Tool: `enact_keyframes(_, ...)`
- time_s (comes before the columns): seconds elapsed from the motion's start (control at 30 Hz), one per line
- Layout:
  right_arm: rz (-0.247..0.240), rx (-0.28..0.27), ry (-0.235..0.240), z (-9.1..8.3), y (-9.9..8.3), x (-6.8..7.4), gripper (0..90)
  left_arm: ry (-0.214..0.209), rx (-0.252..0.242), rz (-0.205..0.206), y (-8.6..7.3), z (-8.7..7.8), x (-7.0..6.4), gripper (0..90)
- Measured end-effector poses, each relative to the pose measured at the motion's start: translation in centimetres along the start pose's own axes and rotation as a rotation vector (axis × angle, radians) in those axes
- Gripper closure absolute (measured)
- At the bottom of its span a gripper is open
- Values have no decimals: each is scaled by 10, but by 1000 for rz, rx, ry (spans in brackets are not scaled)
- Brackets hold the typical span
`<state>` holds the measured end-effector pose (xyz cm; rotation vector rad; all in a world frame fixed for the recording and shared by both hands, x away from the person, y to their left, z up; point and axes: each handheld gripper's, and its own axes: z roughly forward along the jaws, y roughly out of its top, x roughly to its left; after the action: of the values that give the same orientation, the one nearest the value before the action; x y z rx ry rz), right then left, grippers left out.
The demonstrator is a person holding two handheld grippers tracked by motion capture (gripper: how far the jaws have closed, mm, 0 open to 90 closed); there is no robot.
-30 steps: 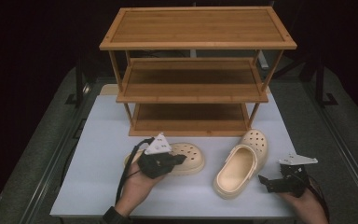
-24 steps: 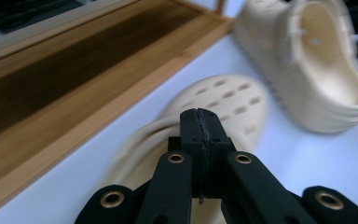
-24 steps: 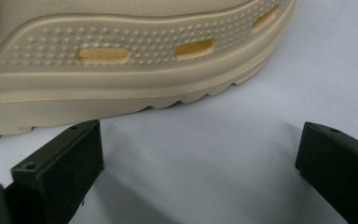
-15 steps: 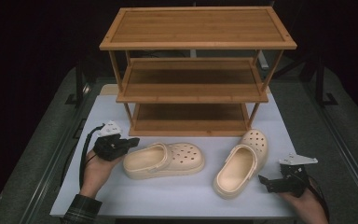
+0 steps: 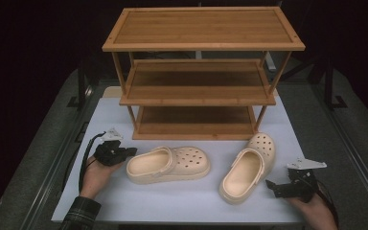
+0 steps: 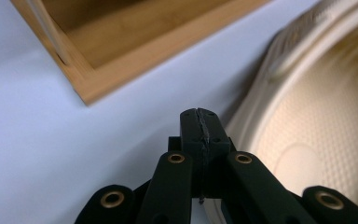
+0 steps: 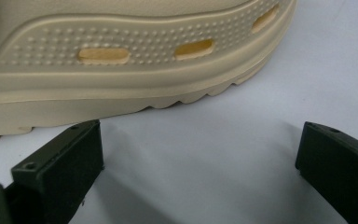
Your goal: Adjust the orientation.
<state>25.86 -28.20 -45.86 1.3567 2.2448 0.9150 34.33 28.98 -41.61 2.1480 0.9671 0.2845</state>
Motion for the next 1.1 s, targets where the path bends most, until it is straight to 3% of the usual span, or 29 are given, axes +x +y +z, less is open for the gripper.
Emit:
enact_keyframes(0.33,3,2,0,0,0,0,4,-40,0,-12,-11,-7,-7,900)
enact_keyframes(1.1,0,5,-1,0,0,0,3,-163,14,56,-40,-28,-64,900)
